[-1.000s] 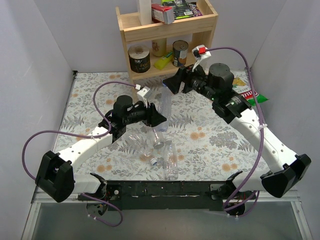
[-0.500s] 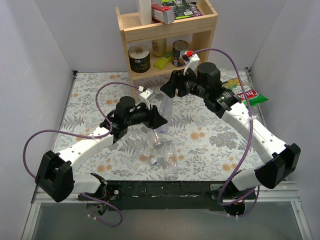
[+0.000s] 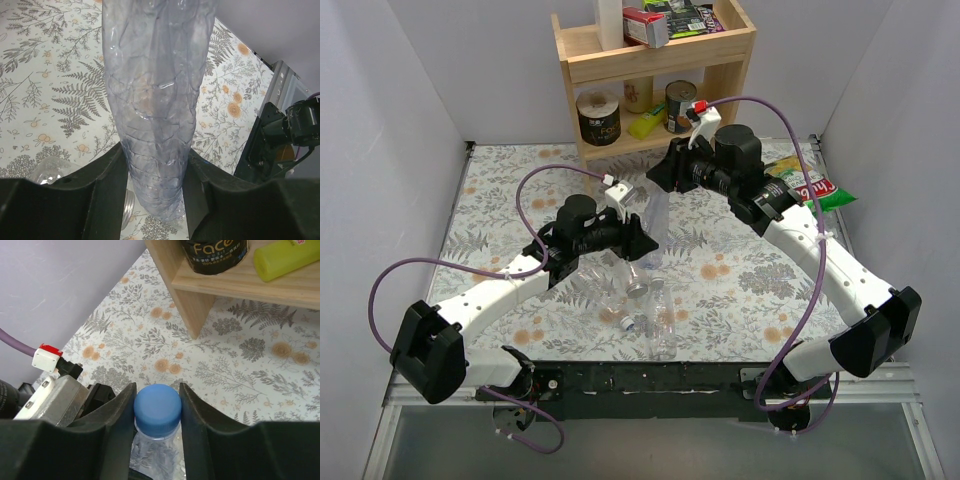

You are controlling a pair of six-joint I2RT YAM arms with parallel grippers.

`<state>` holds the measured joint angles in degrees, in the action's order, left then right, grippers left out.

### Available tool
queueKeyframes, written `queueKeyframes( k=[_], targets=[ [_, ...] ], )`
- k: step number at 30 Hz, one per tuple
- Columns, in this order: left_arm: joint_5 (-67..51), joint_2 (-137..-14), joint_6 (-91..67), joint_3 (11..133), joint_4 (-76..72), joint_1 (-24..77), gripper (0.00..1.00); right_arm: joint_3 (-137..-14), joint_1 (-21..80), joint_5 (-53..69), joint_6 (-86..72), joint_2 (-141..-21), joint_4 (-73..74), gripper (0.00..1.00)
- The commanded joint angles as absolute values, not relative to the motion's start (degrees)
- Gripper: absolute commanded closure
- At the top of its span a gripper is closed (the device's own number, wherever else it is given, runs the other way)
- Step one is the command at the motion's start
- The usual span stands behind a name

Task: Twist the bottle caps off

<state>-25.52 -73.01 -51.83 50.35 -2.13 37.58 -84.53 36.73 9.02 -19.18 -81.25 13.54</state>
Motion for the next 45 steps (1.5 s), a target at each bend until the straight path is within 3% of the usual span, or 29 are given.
queueKeyframes(
  k=[1,3,4,6,22,28,34,38,39,45],
  targets=[
    [-24.35,-72.16,-50.27,52.38,-1.58,38.23,0.91,-84.38,36.74,8.70,-18.81,-80.16,10.64,0.68],
    [-24.69,-72.25,-50.10,52.30,-1.58,38.32,0.91,-84.20,36.74,8.70,-18.29,-80.16,10.55,0.78],
    [-25.22,-72.25,-50.01,52.29,-1.58,38.32,0.91,-84.03,36.74,8.96,-18.02,-80.16,10.37,0.91],
    [-27.76,-72.07,-49.83,52.21,-2.19,38.41,0.91,-83.41,36.39,11.50,-16.97,-79.98,9.93,0.99],
    [-59.57,-67.94,-53.43,48.25,-15.55,38.23,0.94,-74.71,29.00,56.04,-6.42,-75.24,0.53,0.99],
    [-62.58,-68.20,-55.20,47.90,-18.10,38.23,0.95,-74.09,28.65,61.87,-5.36,-75.24,-1.06,0.99],
    [-55.56,-67.50,-53.71,48.07,-15.65,38.23,0.95,-75.06,28.57,57.94,-3.52,-75.41,3.85,0.99],
    [-47.56,-67.33,-52.03,48.87,-11.61,38.23,0.95,-75.85,28.21,54.67,-2.46,-75.06,7.12,0.54],
    [-44.16,-67.32,-51.16,49.13,-10.73,38.23,0.94,-75.85,28.04,54.15,-2.37,-74.88,7.38,0.26],
    [-33.94,-66.62,-47.73,49.66,-6.51,38.32,0.94,-73.66,26.81,44.92,-1.14,-71.37,8.70,0.16]
  ],
)
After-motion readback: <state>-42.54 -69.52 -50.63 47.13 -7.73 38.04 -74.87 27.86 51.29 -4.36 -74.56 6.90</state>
